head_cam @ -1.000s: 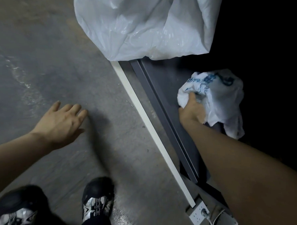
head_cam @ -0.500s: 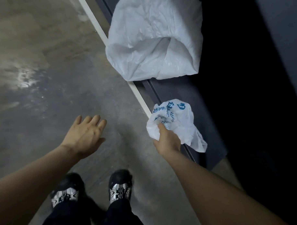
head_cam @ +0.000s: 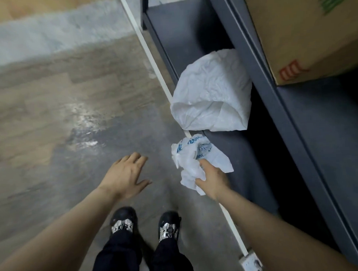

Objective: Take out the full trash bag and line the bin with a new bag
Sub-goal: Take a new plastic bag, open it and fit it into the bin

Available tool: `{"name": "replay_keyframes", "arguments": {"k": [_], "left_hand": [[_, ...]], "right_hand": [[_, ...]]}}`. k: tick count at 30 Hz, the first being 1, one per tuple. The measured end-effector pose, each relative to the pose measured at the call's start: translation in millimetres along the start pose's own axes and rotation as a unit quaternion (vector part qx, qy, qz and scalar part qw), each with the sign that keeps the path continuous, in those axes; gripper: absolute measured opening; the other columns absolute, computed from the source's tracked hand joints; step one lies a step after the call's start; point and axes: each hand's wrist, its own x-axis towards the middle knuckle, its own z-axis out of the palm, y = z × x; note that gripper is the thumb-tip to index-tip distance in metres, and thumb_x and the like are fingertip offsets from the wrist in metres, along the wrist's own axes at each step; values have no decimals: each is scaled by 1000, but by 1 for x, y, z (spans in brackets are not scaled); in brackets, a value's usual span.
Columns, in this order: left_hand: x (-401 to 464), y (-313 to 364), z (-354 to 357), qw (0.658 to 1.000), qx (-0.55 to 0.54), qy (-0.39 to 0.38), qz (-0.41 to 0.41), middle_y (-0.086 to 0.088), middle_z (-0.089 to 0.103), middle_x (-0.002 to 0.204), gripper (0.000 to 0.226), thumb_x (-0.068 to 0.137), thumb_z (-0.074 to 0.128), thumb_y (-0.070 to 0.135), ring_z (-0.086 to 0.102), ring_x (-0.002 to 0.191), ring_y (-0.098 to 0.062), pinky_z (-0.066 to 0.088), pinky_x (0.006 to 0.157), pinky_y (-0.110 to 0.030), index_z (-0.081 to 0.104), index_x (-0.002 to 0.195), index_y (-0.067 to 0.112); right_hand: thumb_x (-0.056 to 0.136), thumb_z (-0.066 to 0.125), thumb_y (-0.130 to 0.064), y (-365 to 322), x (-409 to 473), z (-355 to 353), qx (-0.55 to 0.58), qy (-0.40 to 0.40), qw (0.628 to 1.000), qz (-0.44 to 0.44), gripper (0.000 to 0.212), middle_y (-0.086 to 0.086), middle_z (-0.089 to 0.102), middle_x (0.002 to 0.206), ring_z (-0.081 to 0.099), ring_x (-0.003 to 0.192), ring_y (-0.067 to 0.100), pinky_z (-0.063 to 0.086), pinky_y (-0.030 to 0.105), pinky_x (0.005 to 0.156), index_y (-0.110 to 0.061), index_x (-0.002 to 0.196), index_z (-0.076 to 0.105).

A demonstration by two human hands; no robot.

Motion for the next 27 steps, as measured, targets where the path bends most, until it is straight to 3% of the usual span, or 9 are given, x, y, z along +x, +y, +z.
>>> {"name": "replay_keyframes", "arguments": {"k": [5, 8, 11, 15, 18, 21, 24, 27], "left_hand": [[-35, -8, -60, 999, -17, 17, -28, -8, 48, 128, 88, 72, 30, 71, 52, 117, -30, 44, 96, -36, 42, 136, 13], [-67, -9, -96, 998, -31, 31, -41, -9, 48, 128, 70, 83, 53, 57, 52, 115, -32, 43, 95, -38, 42, 135, 11], [-107, -13, -132, 997, -29, 40, -57, -8, 46, 129, 69, 84, 53, 55, 50, 117, -30, 42, 97, -37, 39, 136, 12], [-164, -22, -180, 994, -28, 39, -95, -9, 48, 127, 82, 74, 33, 67, 52, 113, -30, 40, 94, -35, 43, 133, 10], [-202, -31, -211, 993, 6, 55, -109, -7, 47, 128, 68, 82, 49, 58, 50, 113, -28, 37, 92, -36, 43, 131, 11], [-237, -38, -238, 989, 11, 76, -124, -7, 45, 130, 67, 84, 54, 53, 49, 115, -29, 35, 93, -36, 39, 135, 12], [-264, -53, -263, 984, 23, 95, -147, -9, 46, 127, 69, 84, 54, 55, 50, 112, -29, 35, 93, -38, 39, 134, 11], [-285, -68, -293, 977, 23, 123, -173, -6, 43, 132, 76, 83, 55, 56, 46, 117, -28, 33, 98, -37, 31, 140, 13]], "right_hand": [[82, 53, -21, -52, -40, -40, 8, -13, 999, -43, 35, 2, 62, 110, 59, 96, 30, 52, 37, 81, -20, 117, 46], [80, 52, -27, -90, -71, -63, 3, -26, 996, -80, 27, -1, 59, 98, 59, 93, 29, 48, 35, 77, -23, 106, 47], [81, 53, -23, -130, -102, -81, 3, -26, 993, -114, 18, -2, 57, 91, 56, 86, 27, 43, 31, 69, -26, 94, 42], [82, 54, -16, -186, -147, -98, -42, -49, 985, -161, 27, 3, 60, 99, 56, 92, 27, 43, 32, 71, -17, 109, 47], [82, 52, -13, -231, -177, -105, -104, -79, 969, -208, 22, 2, 58, 95, 52, 86, 26, 39, 30, 68, -17, 102, 45], [82, 48, -12, -273, -201, -106, -176, -99, 945, -258, 37, 7, 63, 104, 57, 92, 30, 42, 31, 69, -18, 118, 46], [85, 48, -14, -315, -218, -107, -241, -92, 916, -306, 51, 9, 61, 118, 57, 100, 33, 36, 29, 66, -20, 135, 37], [86, 46, -13, -359, -233, -116, -277, -72, 892, -349, 50, 8, 60, 121, 56, 103, 33, 32, 28, 65, -19, 135, 37]]}}
